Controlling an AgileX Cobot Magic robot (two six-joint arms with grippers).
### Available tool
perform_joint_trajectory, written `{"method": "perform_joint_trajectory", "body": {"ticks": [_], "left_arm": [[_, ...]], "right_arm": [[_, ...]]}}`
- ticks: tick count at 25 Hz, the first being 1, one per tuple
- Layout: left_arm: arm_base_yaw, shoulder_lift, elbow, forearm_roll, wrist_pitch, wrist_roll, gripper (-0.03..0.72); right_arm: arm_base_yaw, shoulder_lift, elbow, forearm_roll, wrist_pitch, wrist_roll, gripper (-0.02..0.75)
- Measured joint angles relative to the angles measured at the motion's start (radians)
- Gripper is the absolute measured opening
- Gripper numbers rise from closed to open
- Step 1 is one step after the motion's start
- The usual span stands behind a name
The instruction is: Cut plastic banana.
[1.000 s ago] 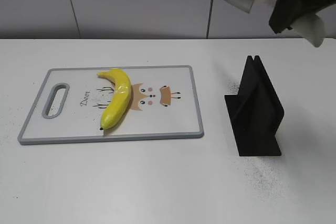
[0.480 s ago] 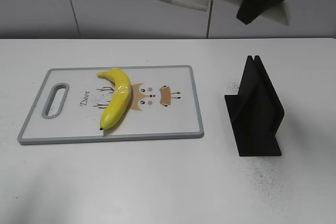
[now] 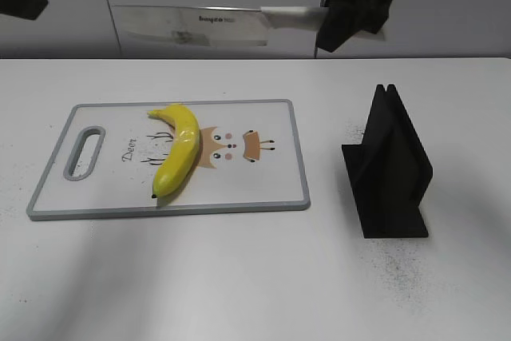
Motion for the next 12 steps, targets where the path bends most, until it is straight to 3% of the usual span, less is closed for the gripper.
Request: {"method": "perform_joint_trajectory", "body": {"ticks": [5,12], "left_arm": [[-0.060,0.135,-0.095,-0.001,0.001,0.111,0.561],[-0.094,0.281,-0.184,0.004,-0.039,0.133,0.561]], "right_arm": [[0.000,0.084,-0.105,0.063,-0.001,-0.083,0.162],[0.001,0.127,-0.142,0.092,-0.002,-0.188,0.161]]}}
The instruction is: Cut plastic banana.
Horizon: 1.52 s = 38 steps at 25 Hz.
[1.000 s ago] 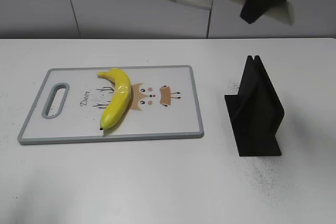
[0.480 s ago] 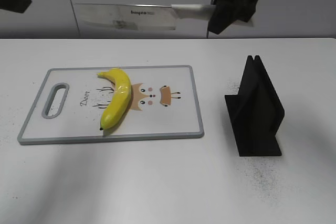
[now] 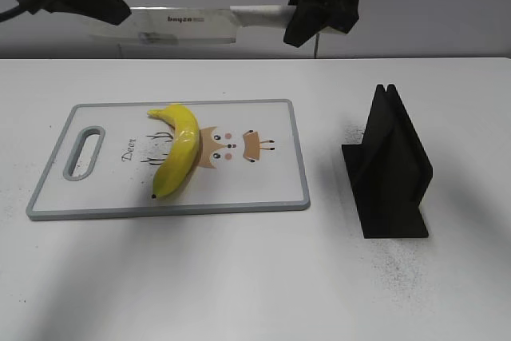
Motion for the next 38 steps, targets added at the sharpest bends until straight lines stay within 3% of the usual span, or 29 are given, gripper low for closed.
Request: {"method": "perform_joint_trajectory", "body": {"ticks": [7,10,12,16,18,22,38], "left_arm": [[0.000,0.076,-0.023,0.051,-0.014,0.003,0.561],[0.000,0.094,-0.023,0.055,-0.034,0.003,0.523],[0.000,0.102,-0.025,0.053,-0.039,0.003,0.441],[0.000,0.114,-0.025,0.053,-0.033,0.003,0.130],[0.000,0.117,-0.025,0.058,-0.024,0.018,0.048],[-0.002,0.145,-0.025,0.060,-0.031,0.029,0.020],[-0.002,0.519,-0.046,0.080,-0.094,0.044,0.022]], "right_arm": [[0.003,0.000,-0.003,0.009,0.000,-0.039,0.161],[0.003,0.004,-0.003,0.016,0.000,-0.048,0.161],[0.003,0.011,-0.003,0.024,-0.001,-0.049,0.161],[0.003,0.024,-0.003,0.048,-0.020,-0.045,0.161],[0.002,0.024,-0.004,0.047,-0.032,-0.049,0.161],[0.000,0.042,-0.005,0.042,-0.041,-0.058,0.161],[-0.007,0.349,-0.021,0.047,-0.033,0.043,0.162]]}}
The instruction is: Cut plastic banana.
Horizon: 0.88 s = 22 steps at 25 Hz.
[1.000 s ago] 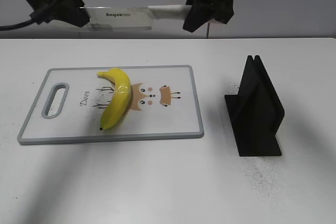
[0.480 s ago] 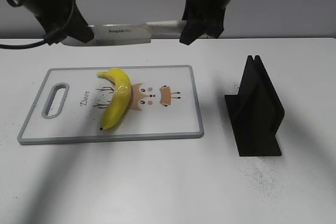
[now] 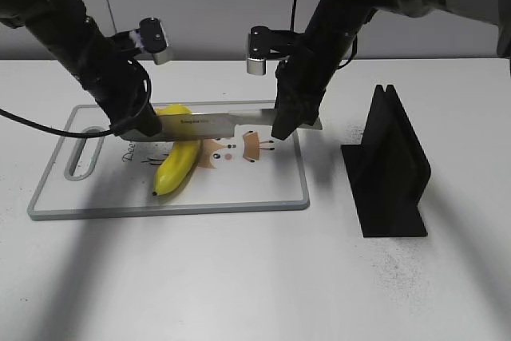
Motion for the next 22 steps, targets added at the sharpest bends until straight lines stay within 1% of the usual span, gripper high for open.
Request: {"method": "perform_joint_trajectory", "body": {"ticks": [9,15,18,22], "left_arm": [[0.001,0.009,-0.011,0.000,0.016,-0.001,0.023],[0.000,-0.031,0.002,0.021,0.011,-0.011,0.023],[-0.002,-0.083,0.013,0.037,0.006,-0.016,0.023],[-0.002,-0.225,0.016,0.051,0.024,-0.018,0.023]], "right_arm": [[-0.002,0.006,-0.006,0.007,0.010,0.010,0.163],[0.003,-0.032,0.001,-0.002,0.004,0.023,0.163],[0.009,-0.075,0.010,-0.006,-0.006,0.035,0.163],[0.011,-0.183,0.011,-0.007,-0.006,0.040,0.164]]}}
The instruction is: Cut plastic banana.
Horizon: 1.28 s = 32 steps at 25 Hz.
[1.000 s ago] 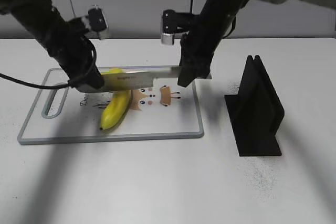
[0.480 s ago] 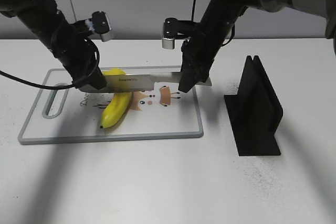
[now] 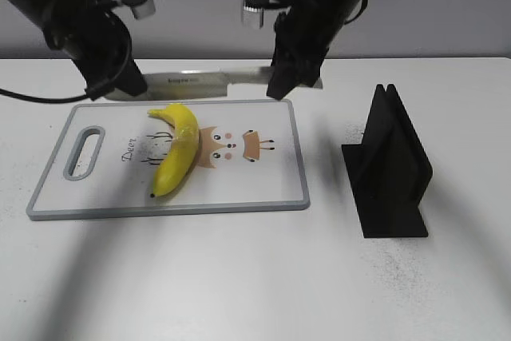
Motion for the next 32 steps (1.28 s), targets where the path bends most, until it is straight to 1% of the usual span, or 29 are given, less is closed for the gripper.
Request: {"method": "perform_joint_trajectory", "body": {"ticks": [6,15,17,19,20,22,23,25,27,29,31,32], "left_arm": [[0.000,-0.154,0.000,0.006,0.044,-0.004,0.022],[0.000,-0.175,0.001,-0.014,0.089,-0.011,0.022],[0.000,-0.176,0.001,-0.018,0.089,-0.017,0.048],[0.002,-0.179,0.001,-0.034,0.073,-0.030,0.145],[0.004,-0.182,0.001,-0.044,0.066,-0.034,0.222],[0.004,-0.191,0.001,-0.065,0.058,-0.050,0.417],[0.004,-0.199,0.001,-0.072,0.042,-0.064,0.497],[0.004,-0.220,0.001,-0.077,0.001,-0.097,0.624],[0.004,-0.248,0.001,-0.077,-0.021,-0.115,0.650],[0.005,-0.276,0.001,-0.069,-0.027,-0.157,0.655],[0.005,-0.304,0.001,-0.028,-0.034,-0.239,0.656],[0.005,-0.315,0.001,0.011,-0.039,-0.308,0.656]], "right_arm": [[0.005,-0.113,-0.002,0.009,0.015,0.000,0.164],[0.006,-0.136,-0.002,0.008,0.035,0.000,0.164],[0.006,-0.136,-0.002,0.009,0.040,0.001,0.164],[0.006,-0.136,-0.002,0.013,0.046,0.012,0.162],[0.006,-0.136,-0.002,0.017,0.046,0.019,0.162],[0.006,-0.136,-0.002,0.016,0.043,0.035,0.162],[0.006,-0.136,-0.002,0.015,0.042,0.040,0.162],[0.005,-0.136,-0.002,0.014,0.042,0.045,0.162],[0.003,-0.136,-0.002,0.012,0.042,0.051,0.162],[0.003,-0.136,-0.002,0.011,0.042,0.085,0.161],[0.003,-0.136,-0.002,0.008,0.042,0.163,0.161],[0.003,-0.137,-0.002,-0.001,0.042,0.202,0.161]]}}
